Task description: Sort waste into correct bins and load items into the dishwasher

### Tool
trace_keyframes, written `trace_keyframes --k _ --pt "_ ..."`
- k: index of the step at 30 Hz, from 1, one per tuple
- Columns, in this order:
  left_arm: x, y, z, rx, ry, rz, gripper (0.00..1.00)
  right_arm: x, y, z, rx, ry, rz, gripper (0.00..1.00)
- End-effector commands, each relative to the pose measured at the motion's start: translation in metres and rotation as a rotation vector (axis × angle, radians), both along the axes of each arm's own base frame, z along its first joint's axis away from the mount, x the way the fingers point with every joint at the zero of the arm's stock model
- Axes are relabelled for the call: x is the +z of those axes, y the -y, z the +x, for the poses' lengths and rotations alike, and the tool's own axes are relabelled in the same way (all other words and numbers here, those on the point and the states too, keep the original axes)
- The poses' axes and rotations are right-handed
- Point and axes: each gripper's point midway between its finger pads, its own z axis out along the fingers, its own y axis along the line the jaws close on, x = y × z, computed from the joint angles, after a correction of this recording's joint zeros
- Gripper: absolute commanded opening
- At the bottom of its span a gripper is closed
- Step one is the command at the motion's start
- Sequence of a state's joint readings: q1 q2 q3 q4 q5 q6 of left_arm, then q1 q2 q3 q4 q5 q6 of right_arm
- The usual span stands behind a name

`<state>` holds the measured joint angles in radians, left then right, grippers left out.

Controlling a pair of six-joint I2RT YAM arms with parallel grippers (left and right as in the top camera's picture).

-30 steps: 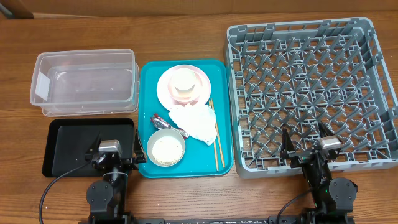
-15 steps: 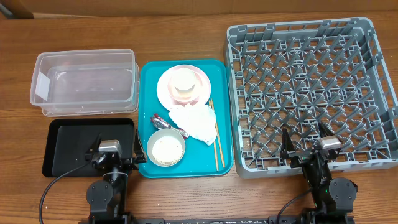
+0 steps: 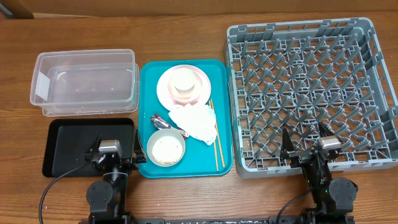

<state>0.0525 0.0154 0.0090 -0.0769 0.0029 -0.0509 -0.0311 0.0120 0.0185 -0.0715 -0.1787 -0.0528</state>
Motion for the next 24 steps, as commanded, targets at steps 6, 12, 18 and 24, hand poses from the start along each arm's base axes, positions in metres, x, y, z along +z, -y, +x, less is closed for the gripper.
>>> trace_keyframes --k 6,12,18,24 --pt "0.0 0.001 0.0 -0.001 0.01 -0.078 1.0 -0.002 0.0 0.0 -0.001 0.004 0.0 1.0" --pt "0.003 0.006 0.0 -0.03 0.022 -0.096 1.0 -0.002 0.0 0.0 -0.001 0.004 0.0 1.0" --pt "0.021 0.023 -0.015 -0.117 -0.067 -0.113 1.0 -0.002 0.0 0.0 -0.001 0.004 0.0 1.0" --pt "0.066 0.026 -0.038 -0.121 -0.196 -0.137 1.0 -0.002 0.0 0.0 -0.001 0.004 0.0 1.0"
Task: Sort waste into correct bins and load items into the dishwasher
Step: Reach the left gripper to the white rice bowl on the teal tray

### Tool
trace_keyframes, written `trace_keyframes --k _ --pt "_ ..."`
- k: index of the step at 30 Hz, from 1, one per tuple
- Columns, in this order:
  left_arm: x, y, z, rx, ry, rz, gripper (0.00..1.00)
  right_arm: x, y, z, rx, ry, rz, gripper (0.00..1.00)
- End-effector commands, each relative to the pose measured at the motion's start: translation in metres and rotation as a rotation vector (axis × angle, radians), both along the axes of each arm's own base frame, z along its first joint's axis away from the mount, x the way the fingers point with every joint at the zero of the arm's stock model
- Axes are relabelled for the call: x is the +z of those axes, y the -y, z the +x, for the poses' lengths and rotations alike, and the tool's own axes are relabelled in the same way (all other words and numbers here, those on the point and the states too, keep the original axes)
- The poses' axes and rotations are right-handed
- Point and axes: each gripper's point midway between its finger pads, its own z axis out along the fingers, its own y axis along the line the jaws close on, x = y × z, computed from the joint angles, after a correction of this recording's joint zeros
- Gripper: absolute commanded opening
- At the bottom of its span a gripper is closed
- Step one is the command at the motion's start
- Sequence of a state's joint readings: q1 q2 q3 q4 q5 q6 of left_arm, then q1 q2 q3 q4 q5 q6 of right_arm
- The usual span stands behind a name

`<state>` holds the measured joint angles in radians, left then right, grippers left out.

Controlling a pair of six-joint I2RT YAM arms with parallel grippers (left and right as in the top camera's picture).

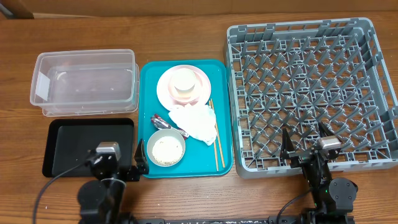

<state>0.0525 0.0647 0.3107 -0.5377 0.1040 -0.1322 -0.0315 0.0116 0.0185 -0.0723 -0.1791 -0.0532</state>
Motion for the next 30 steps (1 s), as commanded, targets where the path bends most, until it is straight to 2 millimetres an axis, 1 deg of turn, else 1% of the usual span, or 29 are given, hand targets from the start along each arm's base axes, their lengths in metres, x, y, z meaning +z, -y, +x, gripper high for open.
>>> trace_keyframes --k 1,3,6,11,13,15,17,18,19,20,23,25,26,27,30 --pt "0.049 0.011 -0.007 -0.054 -0.027 -0.041 1.0 -0.002 0.0 0.0 -0.001 0.004 0.0 1.0" --pt "0.058 0.017 -0.007 -0.083 -0.115 -0.059 1.0 -0.002 0.0 0.0 -0.001 0.004 0.0 1.0" --pt "0.065 0.03 -0.004 -0.15 -0.275 -0.105 1.0 -0.002 0.0 0.0 -0.001 0.004 0.0 1.0" --pt "0.063 0.059 0.003 -0.295 -0.644 -0.247 1.0 -0.002 0.0 0.0 -0.001 0.004 0.0 1.0" --pt "0.064 0.067 0.01 -0.332 -0.748 -0.309 1.0 -0.002 0.0 0.0 -0.001 0.004 0.0 1.0" --pt "0.059 0.078 0.023 -0.375 -0.866 -0.392 1.0 -0.002 0.0 0.0 -0.001 0.004 0.0 1.0" --pt "0.052 0.084 0.036 -0.403 -0.926 -0.447 1.0 -0.002 0.0 0.0 -0.001 0.004 0.0 1.0" --pt "0.043 0.089 0.043 -0.427 -0.971 -0.486 1.0 -0.002 0.0 0.0 -0.001 0.004 0.0 1.0" --pt "0.036 0.092 0.047 -0.435 -1.004 -0.513 1.0 -0.002 0.0 0.0 -0.001 0.004 0.0 1.0" --pt "0.029 0.092 0.05 -0.43 -1.033 -0.525 0.93 -0.002 0.0 0.0 -0.001 0.004 0.0 1.0" --pt "0.006 0.091 0.059 -0.408 -1.113 -0.541 0.48 -0.002 0.0 0.0 -0.001 0.004 0.0 1.0" --pt "-0.006 0.089 0.061 -0.391 -1.158 -0.546 0.33 -0.002 0.0 0.0 -0.001 0.004 0.0 1.0" --pt "-0.014 0.086 0.062 -0.371 -1.184 -0.533 0.21 -0.002 0.0 0.0 -0.001 0.004 0.0 1.0" --pt "-0.025 0.08 0.061 -0.307 -1.224 -0.494 0.19 -0.002 0.0 0.0 -0.001 0.004 0.0 1.0" --pt "-0.039 0.07 0.057 -0.181 -1.268 -0.374 0.2 -0.002 0.0 0.0 -0.001 0.004 0.0 1.0"
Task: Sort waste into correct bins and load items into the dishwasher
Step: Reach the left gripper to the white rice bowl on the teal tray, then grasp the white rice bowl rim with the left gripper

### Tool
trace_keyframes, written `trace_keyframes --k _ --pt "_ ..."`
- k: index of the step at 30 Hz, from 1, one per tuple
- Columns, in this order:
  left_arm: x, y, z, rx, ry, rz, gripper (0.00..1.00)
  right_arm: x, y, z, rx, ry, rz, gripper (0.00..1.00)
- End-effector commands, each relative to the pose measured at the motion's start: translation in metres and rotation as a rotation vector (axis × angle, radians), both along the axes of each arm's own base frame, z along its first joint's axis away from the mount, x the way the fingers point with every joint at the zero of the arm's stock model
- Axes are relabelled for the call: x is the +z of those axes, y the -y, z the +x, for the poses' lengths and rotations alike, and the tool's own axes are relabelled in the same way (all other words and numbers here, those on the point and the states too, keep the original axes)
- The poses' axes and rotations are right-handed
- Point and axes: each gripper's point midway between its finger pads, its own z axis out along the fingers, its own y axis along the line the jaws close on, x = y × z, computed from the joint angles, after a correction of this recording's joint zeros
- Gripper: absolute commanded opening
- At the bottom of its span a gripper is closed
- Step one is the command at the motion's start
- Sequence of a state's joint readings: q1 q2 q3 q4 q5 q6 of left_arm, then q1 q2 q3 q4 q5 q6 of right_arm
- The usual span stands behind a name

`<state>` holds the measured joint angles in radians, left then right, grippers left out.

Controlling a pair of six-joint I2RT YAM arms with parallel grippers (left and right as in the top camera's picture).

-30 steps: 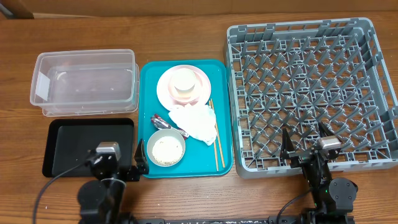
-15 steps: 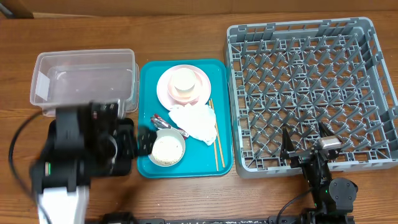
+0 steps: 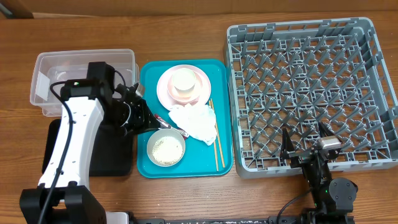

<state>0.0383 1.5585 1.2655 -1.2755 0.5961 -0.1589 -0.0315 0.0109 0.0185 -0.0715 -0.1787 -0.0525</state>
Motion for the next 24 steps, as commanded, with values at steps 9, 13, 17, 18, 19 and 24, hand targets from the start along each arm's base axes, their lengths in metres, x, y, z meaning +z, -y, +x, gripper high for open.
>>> trace_keyframes --k 9,13,17,18,19,24 --pt "-0.025 0.02 -0.018 -0.12 0.015 0.495 0.34 -0.002 0.0 0.0 0.0 0.003 -0.001 1.0" --pt "-0.027 0.042 -0.023 -0.162 0.062 0.562 0.39 -0.002 0.0 0.0 0.0 0.003 -0.001 1.0" --pt "-0.028 0.065 -0.029 -0.218 0.1 0.559 0.41 -0.002 0.0 0.0 0.0 0.003 -0.001 1.0" --pt "-0.029 0.069 -0.03 -0.233 0.109 0.559 0.42 -0.002 0.0 0.0 0.0 0.003 -0.001 1.0" --pt "-0.029 0.072 -0.03 -0.24 0.117 0.563 0.42 -0.002 0.0 0.0 -0.001 0.003 -0.001 1.0" --pt "-0.036 0.074 -0.03 -0.249 0.129 0.621 0.42 -0.002 0.0 0.0 0.0 0.003 -0.001 1.0"
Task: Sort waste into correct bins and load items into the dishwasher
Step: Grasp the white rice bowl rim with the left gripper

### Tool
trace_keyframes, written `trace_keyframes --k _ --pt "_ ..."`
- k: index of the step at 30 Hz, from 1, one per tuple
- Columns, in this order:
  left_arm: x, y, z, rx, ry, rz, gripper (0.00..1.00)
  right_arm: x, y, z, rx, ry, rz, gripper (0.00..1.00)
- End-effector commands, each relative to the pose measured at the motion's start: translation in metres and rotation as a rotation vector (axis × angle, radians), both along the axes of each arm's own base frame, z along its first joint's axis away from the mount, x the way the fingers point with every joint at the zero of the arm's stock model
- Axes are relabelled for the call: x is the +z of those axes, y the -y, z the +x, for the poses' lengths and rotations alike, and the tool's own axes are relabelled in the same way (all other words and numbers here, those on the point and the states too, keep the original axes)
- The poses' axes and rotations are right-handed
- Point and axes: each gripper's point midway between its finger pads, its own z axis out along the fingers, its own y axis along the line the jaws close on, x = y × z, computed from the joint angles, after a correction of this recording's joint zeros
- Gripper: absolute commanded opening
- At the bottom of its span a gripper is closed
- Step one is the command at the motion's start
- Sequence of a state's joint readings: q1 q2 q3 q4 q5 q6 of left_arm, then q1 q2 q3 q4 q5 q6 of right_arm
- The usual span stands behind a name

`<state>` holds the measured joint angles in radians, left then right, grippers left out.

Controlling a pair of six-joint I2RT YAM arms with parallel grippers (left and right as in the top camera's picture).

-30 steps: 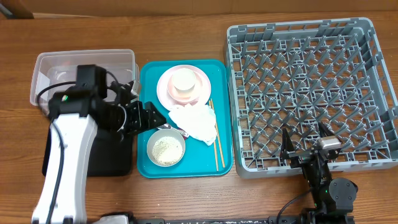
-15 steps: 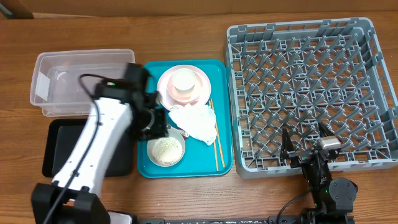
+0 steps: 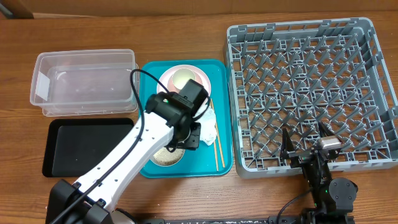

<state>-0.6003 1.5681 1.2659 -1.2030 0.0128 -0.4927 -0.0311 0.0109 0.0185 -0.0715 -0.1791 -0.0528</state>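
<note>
A teal tray [image 3: 144,93] holds a pink plate [image 3: 166,79] with a cream cup [image 3: 181,77] on it, a crumpled white napkin [image 3: 210,129], a bowl of white food [image 3: 160,158] and chopsticks [image 3: 218,152]. My left arm reaches across the tray. Its gripper [image 3: 192,137] points down at the napkin's left part, just right of the bowl, and the wrist hides its fingers. My right gripper [image 3: 305,143] rests open at the near edge of the grey dishwasher rack [image 3: 311,37], holding nothing. The arm covers part of the bowl.
A clear plastic container [image 3: 84,81] stands left of the tray, with a black tray [image 3: 74,146] in front of it. The rack fills the right half of the table. The wooden table edge runs along the front, by both arm bases.
My left arm has swung right, from the tray's left edge beside the container to over the tray's middle, and its gripper is now down at the napkin. The right arm has not moved.
Both arms first rested at the table's front edge, the left one by the black tray. The left arm then turned slightly toward the bowl, later stood raised over the black tray reaching the teal tray's left edge, and now hangs over the napkin. No item on the tray has moved.
</note>
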Motion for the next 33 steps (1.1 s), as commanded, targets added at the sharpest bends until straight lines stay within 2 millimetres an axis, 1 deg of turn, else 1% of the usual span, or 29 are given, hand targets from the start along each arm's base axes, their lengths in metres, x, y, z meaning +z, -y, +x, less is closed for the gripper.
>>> trace_keyframes --k 1,3,5,6,15,21,25,33 --pt "-0.007 -0.003 0.006 0.025 0.023 0.065 0.42 -0.002 0.0 0.0 -0.001 0.003 0.0 1.0" --pt "-0.011 -0.003 0.006 0.036 0.01 0.073 0.4 -0.002 0.0 0.0 -0.001 0.003 0.0 1.0" --pt "-0.018 -0.003 0.005 0.047 -0.009 0.086 0.35 -0.002 0.0 0.0 -0.001 0.003 0.0 1.0" --pt "-0.021 -0.002 0.005 0.044 -0.018 0.091 0.34 -0.002 0.0 0.0 -0.001 0.003 0.0 1.0" --pt "-0.05 -0.002 -0.001 0.028 -0.103 0.157 0.33 -0.002 0.0 0.0 -0.001 0.003 0.0 1.0" --pt "-0.062 -0.004 -0.003 0.026 -0.139 0.186 0.33 -0.002 0.0 0.0 -0.001 0.003 0.0 1.0" --pt "-0.071 -0.005 -0.005 0.025 -0.167 0.207 0.3 -0.002 0.0 0.0 -0.001 0.003 0.0 1.0" --pt "-0.087 -0.01 -0.012 0.025 -0.203 0.231 0.28 -0.002 0.0 0.0 -0.001 0.003 0.0 1.0"
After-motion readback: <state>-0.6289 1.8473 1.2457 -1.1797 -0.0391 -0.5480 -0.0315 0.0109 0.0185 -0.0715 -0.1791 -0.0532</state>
